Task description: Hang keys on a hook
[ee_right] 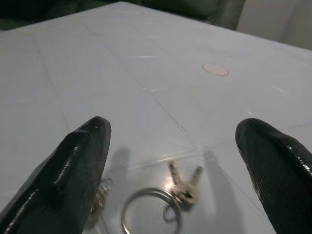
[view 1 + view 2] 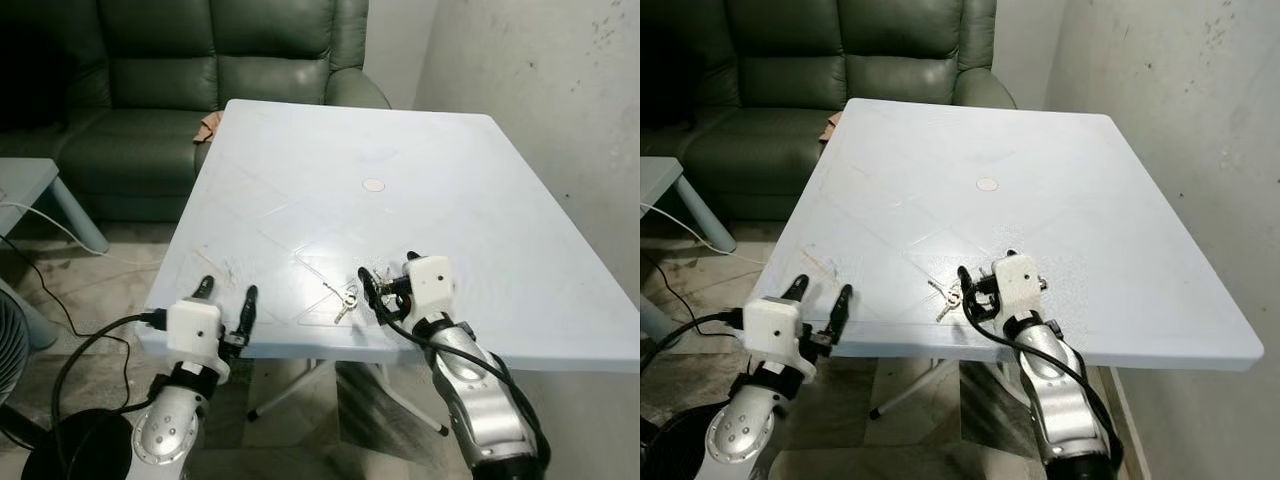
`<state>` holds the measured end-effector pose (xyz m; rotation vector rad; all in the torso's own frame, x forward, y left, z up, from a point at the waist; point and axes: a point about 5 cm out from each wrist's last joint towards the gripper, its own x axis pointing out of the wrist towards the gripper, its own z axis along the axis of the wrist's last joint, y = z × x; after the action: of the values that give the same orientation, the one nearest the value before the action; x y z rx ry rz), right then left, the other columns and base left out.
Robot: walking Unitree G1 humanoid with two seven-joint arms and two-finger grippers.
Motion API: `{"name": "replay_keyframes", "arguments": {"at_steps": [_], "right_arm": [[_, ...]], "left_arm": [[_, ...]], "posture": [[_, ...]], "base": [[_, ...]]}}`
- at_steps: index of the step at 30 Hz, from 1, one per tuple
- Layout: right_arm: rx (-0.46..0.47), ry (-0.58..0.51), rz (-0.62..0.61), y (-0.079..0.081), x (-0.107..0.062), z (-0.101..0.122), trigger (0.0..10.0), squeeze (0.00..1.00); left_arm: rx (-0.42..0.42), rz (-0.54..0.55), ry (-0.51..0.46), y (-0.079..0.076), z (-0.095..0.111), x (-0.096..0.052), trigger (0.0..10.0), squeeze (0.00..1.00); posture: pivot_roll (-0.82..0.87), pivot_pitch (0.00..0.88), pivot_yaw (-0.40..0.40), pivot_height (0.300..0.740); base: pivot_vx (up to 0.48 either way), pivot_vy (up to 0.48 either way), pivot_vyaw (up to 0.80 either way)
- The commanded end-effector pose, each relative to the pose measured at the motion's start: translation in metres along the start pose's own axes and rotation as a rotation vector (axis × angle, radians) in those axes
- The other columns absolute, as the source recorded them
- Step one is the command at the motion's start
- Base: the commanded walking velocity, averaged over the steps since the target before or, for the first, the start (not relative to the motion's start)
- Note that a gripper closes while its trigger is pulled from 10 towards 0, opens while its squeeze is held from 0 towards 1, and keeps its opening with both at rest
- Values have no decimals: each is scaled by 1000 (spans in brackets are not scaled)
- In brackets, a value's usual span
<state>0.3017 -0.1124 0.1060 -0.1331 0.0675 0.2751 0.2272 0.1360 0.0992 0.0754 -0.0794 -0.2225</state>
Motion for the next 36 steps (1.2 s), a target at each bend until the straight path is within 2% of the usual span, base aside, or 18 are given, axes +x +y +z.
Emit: {"name": "replay_keyframes", "arguments": {"at_steps": [1,6,9,13,14,15,16,17,20,21,23,24,28,36], "right_arm": [[-6,41,-2,3,2,-4,10000,0],[-31,51,-16,8,3,-4,10000,0],[5,86,-43,10,5,-5,10000,0],[7,92,-49,10,5,-5,10000,0],[4,108,-76,8,5,-7,4706,0],[2,120,-97,6,5,-9,4706,0],[-5,120,-116,5,5,-9,1216,0],[-12,123,-133,4,5,-10,2000,0],[16,151,-140,4,5,-13,1804,0],[22,157,-143,4,5,-13,2392,0],[30,171,-161,3,5,-14,6353,0],[43,182,-172,3,6,-15,10000,0],[77,236,-197,3,8,-21,10000,0],[81,195,-202,6,10,-15,10000,0]], "left_arm": [[17,-21,5,-3,-2,-1,10000,0],[25,-30,3,-5,-3,-1,10000,0],[25,-32,3,-6,-2,-1,10000,0],[26,-33,1,-6,-2,-1,10000,0],[25,-32,1,-6,-2,-1,10000,0],[24,-30,2,-6,-2,-1,10000,0],[25,-29,2,-6,-2,-2,10000,0],[23,-30,1,-6,-2,-2,10000,0],[23,-32,0,-6,-1,-1,10000,0],[23,-32,0,-6,-1,-1,10000,0],[23,-33,-1,-6,-1,-1,10000,0],[25,-37,-3,-7,0,-1,10000,0],[30,-51,-7,-9,1,-1,10000,0],[46,-93,-10,-14,2,-2,10000,0]], "posture": [[-74,42,-34,740],[-74,42,-34,740],[-74,42,-34,740],[-74,42,-34,740],[-67,45,-35,740],[-67,44,-33,740],[-67,46,-34,740],[-68,45,-34,740],[-69,45,-34,740],[-69,45,-34,740],[-68,43,-34,740],[-67,43,-33,740],[-66,43,-32,740],[-65,42,-27,740]], "base": [[0,0,0],[0,0,0],[0,0,0],[0,0,0],[0,0,0],[0,0,0],[0,0,0],[0,0,0],[0,0,0],[0,0,0],[0,0,0],[0,0,0],[0,0,0],[0,0,0]]}}
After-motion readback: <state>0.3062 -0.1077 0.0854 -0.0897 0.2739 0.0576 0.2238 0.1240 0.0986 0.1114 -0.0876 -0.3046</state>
